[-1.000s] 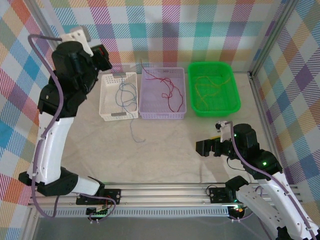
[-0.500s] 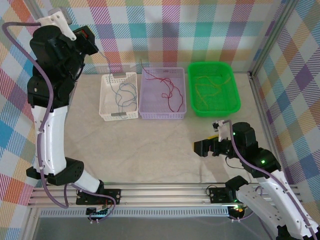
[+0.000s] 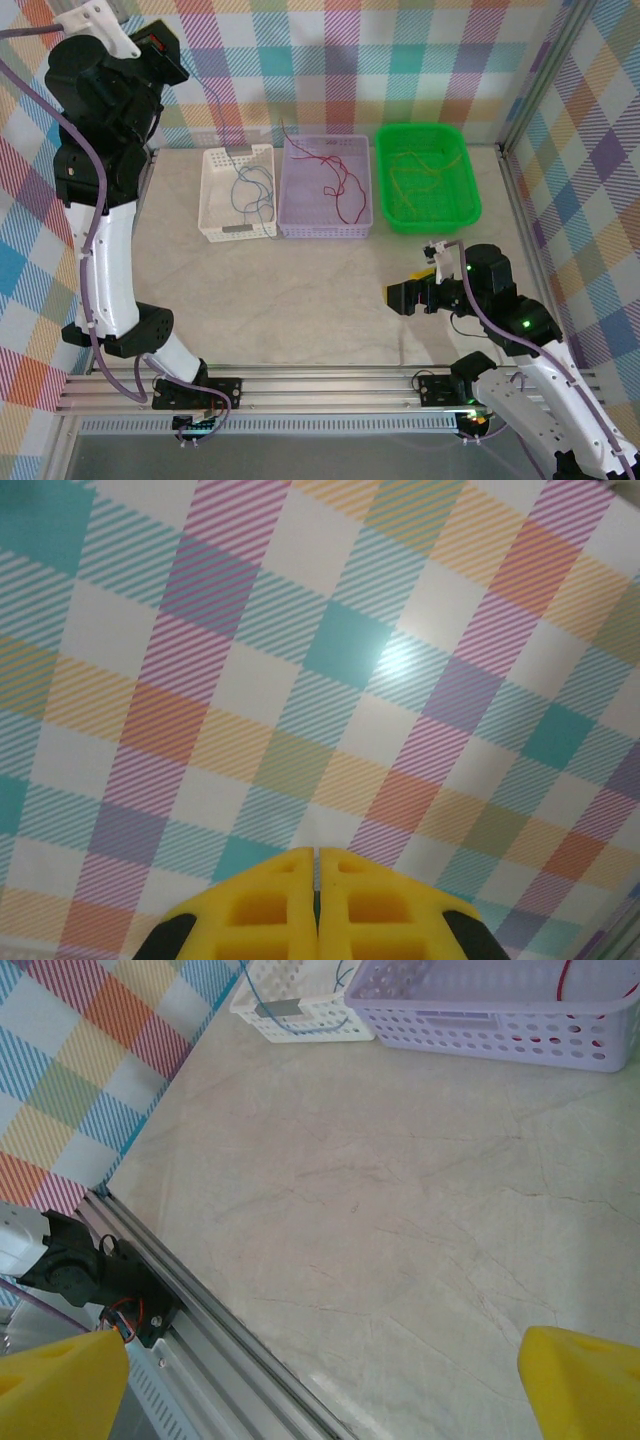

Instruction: Untangle the cables

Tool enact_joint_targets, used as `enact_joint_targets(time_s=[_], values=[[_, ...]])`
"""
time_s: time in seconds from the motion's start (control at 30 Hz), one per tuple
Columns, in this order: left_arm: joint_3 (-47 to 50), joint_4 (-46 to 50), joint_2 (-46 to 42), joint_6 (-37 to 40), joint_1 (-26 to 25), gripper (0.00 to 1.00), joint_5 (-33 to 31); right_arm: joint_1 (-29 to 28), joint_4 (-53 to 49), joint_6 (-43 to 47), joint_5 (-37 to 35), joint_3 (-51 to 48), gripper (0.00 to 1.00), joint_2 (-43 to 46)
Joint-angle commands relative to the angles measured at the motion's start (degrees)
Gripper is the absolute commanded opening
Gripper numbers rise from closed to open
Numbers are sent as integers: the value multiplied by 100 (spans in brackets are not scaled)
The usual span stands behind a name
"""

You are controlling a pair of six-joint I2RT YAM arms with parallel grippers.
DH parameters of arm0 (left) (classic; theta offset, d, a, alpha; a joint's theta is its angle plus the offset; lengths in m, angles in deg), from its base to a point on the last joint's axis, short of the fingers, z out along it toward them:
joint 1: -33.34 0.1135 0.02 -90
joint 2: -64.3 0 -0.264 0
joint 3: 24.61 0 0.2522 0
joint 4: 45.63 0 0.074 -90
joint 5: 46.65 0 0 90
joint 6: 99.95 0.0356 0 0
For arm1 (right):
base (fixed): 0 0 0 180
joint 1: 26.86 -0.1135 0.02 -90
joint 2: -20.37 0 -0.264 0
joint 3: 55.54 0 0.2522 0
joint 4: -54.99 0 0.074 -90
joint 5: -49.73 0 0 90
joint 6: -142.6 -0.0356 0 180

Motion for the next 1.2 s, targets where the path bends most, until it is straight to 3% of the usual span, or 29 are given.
enact_joint_targets(time_s=[0.0,0.3,0.73,0.83,1.0,1.17], values=[[-271,-531,92,106,121,0,-20,-38,-19,129,119,98,100,-50],[-572,-871,435,140,238,0,-258,-55,-67,192,99,107,100,-137],[-510,-741,1545,-333,866,0,220,-186,-25,184,106,37,100,-279],[1,-803,1655,-360,856,0,253,-205,3,183,89,28,100,-313],[2072,-1645,1337,-412,763,0,39,-244,7,183,41,22,100,-323],[3331,-1897,1409,-468,763,0,-69,-275,-25,170,-126,12,100,-197]])
